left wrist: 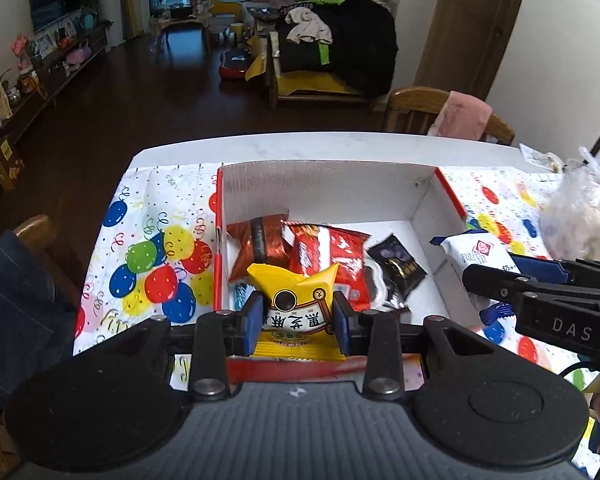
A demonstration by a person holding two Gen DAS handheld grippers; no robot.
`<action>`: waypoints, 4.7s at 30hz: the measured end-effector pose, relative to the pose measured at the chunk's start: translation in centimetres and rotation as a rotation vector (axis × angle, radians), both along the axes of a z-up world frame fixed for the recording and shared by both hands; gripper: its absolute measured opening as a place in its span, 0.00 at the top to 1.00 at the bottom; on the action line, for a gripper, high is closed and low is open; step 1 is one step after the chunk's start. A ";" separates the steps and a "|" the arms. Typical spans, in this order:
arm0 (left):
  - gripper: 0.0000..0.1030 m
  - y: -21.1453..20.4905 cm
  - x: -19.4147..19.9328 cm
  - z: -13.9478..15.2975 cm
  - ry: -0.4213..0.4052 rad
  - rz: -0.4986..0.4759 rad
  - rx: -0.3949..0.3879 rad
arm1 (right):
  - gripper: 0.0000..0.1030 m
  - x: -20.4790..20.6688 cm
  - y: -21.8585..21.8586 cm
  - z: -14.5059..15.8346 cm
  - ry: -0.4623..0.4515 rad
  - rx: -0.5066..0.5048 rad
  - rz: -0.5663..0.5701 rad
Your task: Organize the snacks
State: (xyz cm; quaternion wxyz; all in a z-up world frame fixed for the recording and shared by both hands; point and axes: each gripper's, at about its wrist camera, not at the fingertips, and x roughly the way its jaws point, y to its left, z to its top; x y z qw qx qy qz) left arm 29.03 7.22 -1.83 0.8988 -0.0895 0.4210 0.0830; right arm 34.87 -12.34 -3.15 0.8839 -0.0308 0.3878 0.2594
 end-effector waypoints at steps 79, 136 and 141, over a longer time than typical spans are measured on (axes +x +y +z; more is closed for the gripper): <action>0.16 -1.1 -7.2 2.9 -0.153 -0.039 0.007 | 0.00 -5.2 -1.7 3.0 -0.081 0.078 0.125; 0.01 -2.7 -11.6 5.4 -0.230 -0.027 -0.004 | 0.00 -8.6 -3.7 4.4 -0.129 0.127 0.070; 0.01 -2.9 -11.8 5.6 -0.231 -0.036 -0.006 | 0.00 -8.7 -3.7 4.4 -0.129 0.127 0.072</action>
